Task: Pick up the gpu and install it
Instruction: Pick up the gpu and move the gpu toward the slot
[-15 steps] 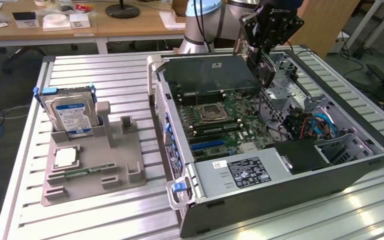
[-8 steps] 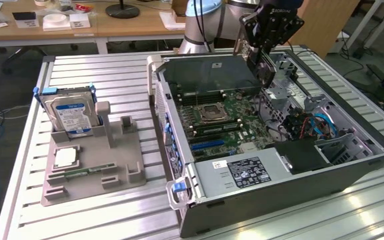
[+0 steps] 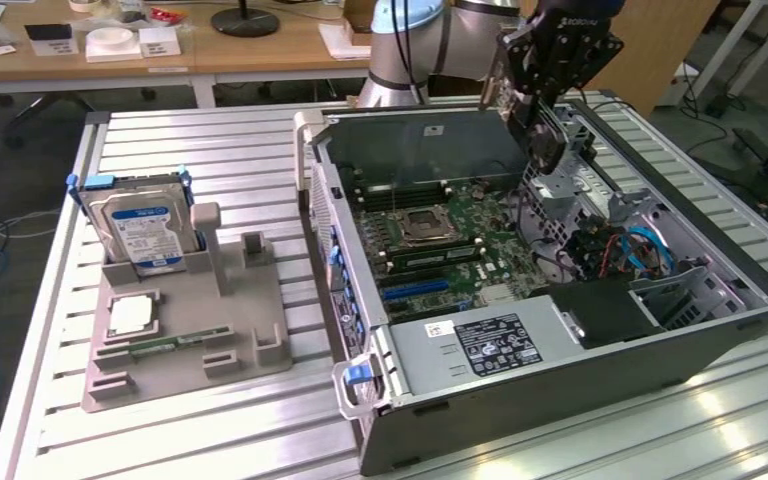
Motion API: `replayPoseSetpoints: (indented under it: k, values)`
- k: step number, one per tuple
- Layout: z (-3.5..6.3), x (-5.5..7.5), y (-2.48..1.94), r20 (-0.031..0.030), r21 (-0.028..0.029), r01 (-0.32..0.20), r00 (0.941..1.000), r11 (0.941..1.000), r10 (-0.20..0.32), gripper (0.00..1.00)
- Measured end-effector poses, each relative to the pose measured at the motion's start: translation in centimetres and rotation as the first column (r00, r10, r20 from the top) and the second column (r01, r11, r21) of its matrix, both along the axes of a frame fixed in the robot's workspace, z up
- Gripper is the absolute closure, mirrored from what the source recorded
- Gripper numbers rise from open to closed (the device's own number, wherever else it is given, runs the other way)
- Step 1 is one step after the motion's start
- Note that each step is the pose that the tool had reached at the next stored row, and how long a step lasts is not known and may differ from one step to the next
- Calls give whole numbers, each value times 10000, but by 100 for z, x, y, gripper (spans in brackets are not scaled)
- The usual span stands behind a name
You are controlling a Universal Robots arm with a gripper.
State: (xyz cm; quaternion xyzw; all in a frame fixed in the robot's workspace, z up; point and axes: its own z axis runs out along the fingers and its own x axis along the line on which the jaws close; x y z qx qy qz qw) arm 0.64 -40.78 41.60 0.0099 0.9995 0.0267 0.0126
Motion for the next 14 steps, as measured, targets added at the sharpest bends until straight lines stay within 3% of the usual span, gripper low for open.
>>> replayPoseSetpoints:
  k: [14]
  values:
    - [0, 242, 0, -1, 1, -1, 10000, 10000, 1, 73]
